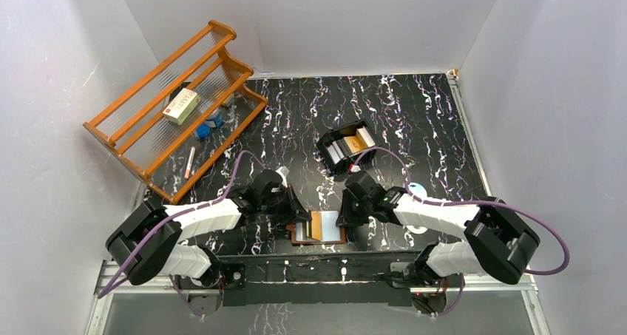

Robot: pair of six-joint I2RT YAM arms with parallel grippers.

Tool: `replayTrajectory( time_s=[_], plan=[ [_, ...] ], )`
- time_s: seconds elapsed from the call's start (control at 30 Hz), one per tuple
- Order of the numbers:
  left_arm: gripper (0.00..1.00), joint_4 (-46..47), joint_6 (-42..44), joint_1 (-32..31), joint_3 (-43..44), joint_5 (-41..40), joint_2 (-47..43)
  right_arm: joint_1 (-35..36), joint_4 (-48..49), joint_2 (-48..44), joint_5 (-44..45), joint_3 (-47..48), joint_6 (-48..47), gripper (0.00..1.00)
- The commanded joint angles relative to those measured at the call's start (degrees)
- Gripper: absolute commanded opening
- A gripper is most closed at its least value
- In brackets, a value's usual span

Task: Put the credit cards into the card holder
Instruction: Insert the credit card into the card holder.

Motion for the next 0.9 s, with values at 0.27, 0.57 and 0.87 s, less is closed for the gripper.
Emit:
replayTrajectory(
  time_s=[0.27, 0.57, 0.87],
  plan=[
    [0.0, 4.6, 1.9, -0.3, -3.2, -0.9, 2.0, 2.1, 0.2, 1.3, 3.2, 0.3, 0.8, 0.19],
    [0.0, 8.3, 3.6, -0.3, -4.9, -2.7, 3.8, 2.5, 0.9, 1.5, 3.1, 0.0, 1.4, 0.18],
    [0.0, 11.9, 4.3, -0.4, -7.2, -4.4, 3.3, 2.6, 1.5, 1.6, 2.8, -0.3, 1.7, 0.17]
  ],
)
